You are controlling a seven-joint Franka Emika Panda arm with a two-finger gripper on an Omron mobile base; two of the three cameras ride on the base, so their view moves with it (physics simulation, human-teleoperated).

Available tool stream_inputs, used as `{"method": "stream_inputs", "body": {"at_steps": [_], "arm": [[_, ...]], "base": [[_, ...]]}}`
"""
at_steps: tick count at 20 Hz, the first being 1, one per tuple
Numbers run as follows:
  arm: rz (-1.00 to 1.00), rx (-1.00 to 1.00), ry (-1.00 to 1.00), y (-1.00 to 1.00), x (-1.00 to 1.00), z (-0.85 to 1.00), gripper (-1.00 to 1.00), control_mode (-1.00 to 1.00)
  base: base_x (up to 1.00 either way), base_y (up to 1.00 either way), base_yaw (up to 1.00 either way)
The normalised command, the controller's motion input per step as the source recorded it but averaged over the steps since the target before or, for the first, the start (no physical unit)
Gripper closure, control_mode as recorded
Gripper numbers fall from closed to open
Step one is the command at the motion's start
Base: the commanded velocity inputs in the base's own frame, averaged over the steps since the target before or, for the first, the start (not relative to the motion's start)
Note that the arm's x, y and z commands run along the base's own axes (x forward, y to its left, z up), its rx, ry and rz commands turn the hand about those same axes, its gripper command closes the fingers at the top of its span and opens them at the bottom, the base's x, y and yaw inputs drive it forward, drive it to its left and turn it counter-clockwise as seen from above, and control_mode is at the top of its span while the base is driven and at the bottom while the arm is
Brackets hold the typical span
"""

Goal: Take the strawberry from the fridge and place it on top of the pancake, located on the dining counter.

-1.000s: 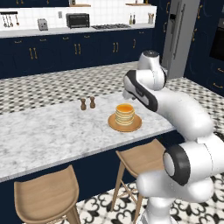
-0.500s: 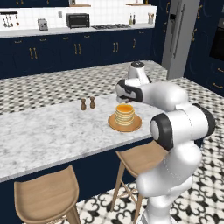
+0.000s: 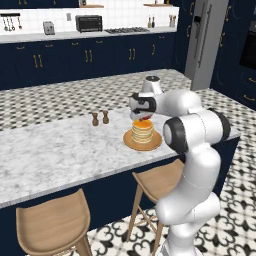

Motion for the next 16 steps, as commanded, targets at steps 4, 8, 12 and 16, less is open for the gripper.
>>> {"method": "stream_inputs", "body": {"at_steps": [4, 8, 12, 16], "arm": [[0.00, 0.04, 0.04, 0.00, 0.31, -0.21, 1.00, -1.00], [0.00, 0.00, 0.00, 0.00, 0.26, -0.29, 1.00, -1.00], [0.00, 0.00, 0.00, 0.03, 0.19, -0.40, 1.00, -1.00], [0.00, -0.02, 0.00, 0.15, 0.08, -0.39, 1.00, -1.00]], "base": [[0.00, 0.00, 0.00], [0.00, 0.00, 0.00], [0.00, 0.00, 0.00], [0.00, 0.00, 0.00]]}}
